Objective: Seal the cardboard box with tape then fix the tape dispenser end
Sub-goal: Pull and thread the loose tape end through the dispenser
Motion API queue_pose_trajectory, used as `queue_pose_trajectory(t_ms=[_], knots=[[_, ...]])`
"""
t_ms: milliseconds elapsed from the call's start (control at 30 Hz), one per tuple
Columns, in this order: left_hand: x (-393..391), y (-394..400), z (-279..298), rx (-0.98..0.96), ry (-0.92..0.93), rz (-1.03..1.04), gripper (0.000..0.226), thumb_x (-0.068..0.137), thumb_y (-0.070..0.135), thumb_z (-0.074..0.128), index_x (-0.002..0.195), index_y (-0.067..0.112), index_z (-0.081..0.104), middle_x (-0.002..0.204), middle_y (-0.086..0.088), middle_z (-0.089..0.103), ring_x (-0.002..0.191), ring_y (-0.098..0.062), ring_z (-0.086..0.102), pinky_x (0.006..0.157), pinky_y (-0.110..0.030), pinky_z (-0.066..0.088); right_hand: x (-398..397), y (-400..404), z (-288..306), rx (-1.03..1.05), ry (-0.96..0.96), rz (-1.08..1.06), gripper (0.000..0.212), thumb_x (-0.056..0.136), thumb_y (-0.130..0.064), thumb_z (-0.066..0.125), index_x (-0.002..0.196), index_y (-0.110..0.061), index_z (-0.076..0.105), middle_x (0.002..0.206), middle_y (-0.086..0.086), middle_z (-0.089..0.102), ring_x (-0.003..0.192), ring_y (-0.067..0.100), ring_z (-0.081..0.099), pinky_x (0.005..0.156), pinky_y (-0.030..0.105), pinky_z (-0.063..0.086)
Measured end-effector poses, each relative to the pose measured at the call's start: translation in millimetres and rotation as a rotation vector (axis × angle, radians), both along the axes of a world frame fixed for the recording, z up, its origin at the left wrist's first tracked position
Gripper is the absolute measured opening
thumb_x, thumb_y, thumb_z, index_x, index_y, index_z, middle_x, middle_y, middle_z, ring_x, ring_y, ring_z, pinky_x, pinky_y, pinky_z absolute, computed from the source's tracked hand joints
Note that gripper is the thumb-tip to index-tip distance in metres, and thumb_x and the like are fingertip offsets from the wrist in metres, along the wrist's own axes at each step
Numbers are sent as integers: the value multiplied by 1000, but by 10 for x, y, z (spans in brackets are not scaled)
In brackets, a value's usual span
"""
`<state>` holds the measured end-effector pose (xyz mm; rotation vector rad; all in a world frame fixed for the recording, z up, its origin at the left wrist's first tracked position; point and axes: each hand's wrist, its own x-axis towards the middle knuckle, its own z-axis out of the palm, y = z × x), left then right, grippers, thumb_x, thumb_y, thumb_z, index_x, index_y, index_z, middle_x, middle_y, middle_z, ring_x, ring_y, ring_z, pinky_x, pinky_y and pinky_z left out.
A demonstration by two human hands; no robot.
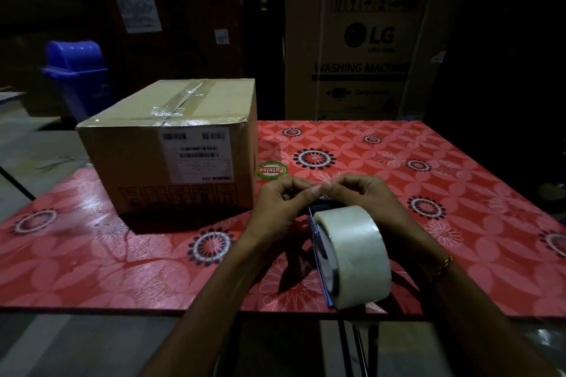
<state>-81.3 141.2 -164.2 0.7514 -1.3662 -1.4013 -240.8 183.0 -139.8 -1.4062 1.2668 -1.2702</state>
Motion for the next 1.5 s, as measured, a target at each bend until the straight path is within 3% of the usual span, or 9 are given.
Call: queue_pose_trajectory(t_ms=[300,500,700,900,1000,1133,1300,1433,1500], knots=[[-5,-46,-62,-18,-95,8,28,88,25,71,92,-3,68,105,-26,68,96,-32,70,85,-42,56,56,-32,-11,-43,-71,-24,32,98,-21,58,92,9,67,77,13,68,65,19,64,59,25,52],[-21,-24,-19,10,-104,-8,26,85,13,73,88,-11,63,91,-16,70,81,-22,68,69,-34,56,57,-30,8,-43,15,-37,25,94,-24,64,85,-1,71,72,6,70,60,13,65,56,23,50],[-27,-27,12,-14,-121,96,20,88,13,70,89,-6,65,78,-6,70,68,-14,66,58,-28,54,89,35,-8,98,-116,-70,25,99,-29,56,111,-10,65,98,11,71,65,8,71,53,20,54],[8,-59,33,70,-3,187,12,88,11,69,85,1,64,68,0,65,59,-8,62,51,-23,51,52,155,-70,228,-205,59,28,97,-36,56,116,-20,69,105,13,76,84,23,71,66,32,54],[35,-80,44,1,-50,271,20,88,12,69,86,-7,63,75,-5,64,67,-12,60,60,-26,51,25,159,-83,238,-228,138,29,97,-20,58,125,-24,64,98,6,77,77,14,72,61,26,54],[61,-106,44,-37,-46,317,22,90,11,67,93,-11,65,85,-12,64,75,-16,61,65,-24,53,29,161,-131,199,-231,287,57,91,5,57,135,-31,55,125,6,69,100,21,71,70,26,57],[97,-109,72,-105,-78,306,12,92,15,64,85,7,71,83,-2,68,69,2,65,65,-18,54,111,121,-177,92,-189,207,54,92,-8,65,136,-36,53,123,2,71,111,27,68,78,37,55],[89,-156,109,-47,3,184,8,83,24,73,78,18,73,87,-6,71,85,-19,68,82,-41,56,13,79,-116,45,-110,237,58,94,-4,60,135,-44,53,127,-6,68,117,16,65,89,41,57],[69,-203,127,-56,5,167,6,86,20,71,81,17,70,90,-7,70,86,-17,68,80,-37,57,-67,12,-79,22,-14,254,62,96,-3,57,139,-46,48,132,-7,63,120,11,63,91,39,57]])
